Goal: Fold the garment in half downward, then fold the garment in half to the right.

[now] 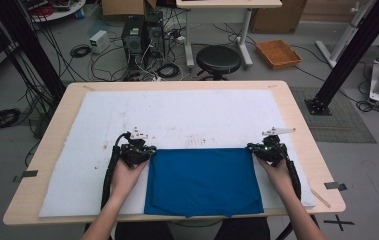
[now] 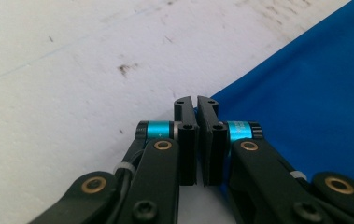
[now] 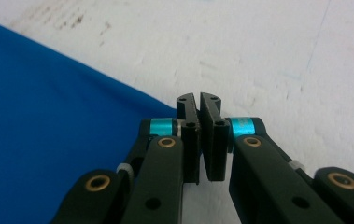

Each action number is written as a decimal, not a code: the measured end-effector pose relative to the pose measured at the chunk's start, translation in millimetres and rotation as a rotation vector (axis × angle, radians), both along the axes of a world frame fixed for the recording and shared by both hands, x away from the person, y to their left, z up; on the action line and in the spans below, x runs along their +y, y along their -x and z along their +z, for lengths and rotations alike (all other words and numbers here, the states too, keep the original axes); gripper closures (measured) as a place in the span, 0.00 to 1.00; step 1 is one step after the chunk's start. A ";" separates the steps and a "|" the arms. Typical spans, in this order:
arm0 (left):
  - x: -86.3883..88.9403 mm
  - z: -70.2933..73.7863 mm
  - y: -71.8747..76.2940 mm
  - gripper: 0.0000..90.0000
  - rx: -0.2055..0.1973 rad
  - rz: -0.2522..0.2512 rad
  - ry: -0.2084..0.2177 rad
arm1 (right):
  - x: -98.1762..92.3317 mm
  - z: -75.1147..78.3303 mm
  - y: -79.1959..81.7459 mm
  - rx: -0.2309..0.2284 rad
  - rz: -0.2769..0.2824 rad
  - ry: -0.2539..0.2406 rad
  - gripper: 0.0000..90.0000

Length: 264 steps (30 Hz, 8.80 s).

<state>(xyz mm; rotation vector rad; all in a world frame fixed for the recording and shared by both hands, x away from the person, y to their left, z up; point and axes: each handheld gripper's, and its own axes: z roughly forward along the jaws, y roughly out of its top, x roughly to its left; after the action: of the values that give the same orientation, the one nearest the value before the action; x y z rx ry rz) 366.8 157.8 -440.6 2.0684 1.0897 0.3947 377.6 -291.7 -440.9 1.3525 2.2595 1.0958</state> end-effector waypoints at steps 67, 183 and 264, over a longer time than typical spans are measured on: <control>52.1 45.7 43.5 0.35 -0.332 0.121 0.080 | -52.2 45.4 29.0 -0.269 -0.135 -0.186 0.38; -11.3 -14.9 114.7 0.94 0.009 0.204 0.183 | 191.7 46.3 -32.2 -0.129 0.250 -0.123 0.60; -246.1 16.9 77.5 0.96 -0.048 -0.213 0.281 | 41.5 61.3 -70.2 -0.070 0.112 -0.029 1.00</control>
<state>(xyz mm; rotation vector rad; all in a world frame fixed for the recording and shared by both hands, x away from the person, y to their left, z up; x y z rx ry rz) 289.2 -88.3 -423.7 1.8897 0.8331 0.1728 447.8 -250.2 -379.7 1.1913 2.3016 1.1965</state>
